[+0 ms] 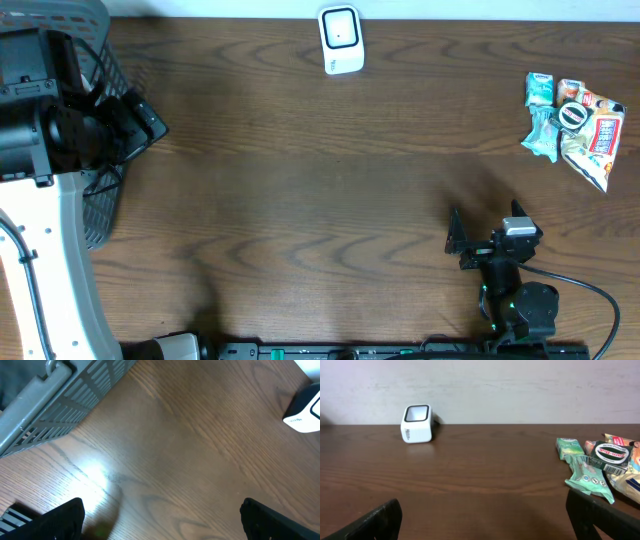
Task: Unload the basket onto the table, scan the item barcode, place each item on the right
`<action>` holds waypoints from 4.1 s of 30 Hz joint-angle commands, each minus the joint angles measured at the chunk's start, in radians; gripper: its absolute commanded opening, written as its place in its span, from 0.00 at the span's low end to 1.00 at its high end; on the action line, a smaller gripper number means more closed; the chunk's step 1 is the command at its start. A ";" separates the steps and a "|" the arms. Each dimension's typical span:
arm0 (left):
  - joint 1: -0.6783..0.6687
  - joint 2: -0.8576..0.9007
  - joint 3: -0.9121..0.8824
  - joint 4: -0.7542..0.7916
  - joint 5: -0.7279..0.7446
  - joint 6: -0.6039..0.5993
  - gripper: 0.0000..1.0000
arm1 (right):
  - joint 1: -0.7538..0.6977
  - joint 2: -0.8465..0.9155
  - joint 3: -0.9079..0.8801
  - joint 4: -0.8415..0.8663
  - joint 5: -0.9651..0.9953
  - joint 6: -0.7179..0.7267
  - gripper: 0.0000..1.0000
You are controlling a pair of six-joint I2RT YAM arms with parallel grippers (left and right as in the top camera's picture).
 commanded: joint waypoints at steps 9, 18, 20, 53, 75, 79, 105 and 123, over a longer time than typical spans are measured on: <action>0.005 -0.002 0.005 -0.002 -0.007 0.010 0.98 | -0.009 -0.007 -0.004 0.001 -0.010 -0.004 0.99; 0.005 -0.001 0.005 -0.002 -0.007 0.009 0.98 | -0.009 -0.007 -0.004 0.001 -0.010 -0.004 0.99; 0.005 -0.002 0.005 -0.002 -0.007 0.009 0.98 | -0.009 -0.007 -0.004 0.001 -0.010 -0.004 0.99; -0.121 -0.310 -0.228 0.061 -0.130 0.231 0.98 | -0.009 -0.006 -0.004 0.001 -0.010 -0.004 0.99; -0.265 -1.271 -1.158 0.445 -0.024 0.259 0.98 | -0.009 -0.006 -0.004 0.001 -0.010 -0.004 0.99; -0.265 -1.283 -1.240 0.610 -0.017 0.303 0.98 | -0.009 -0.006 -0.004 0.001 -0.010 -0.004 0.99; -0.238 -1.470 -1.868 1.618 0.080 0.387 0.98 | -0.009 -0.006 -0.004 0.001 -0.010 -0.004 0.99; -0.216 -1.471 -1.919 1.452 0.126 0.427 0.98 | -0.009 -0.006 -0.004 0.001 -0.010 -0.004 0.99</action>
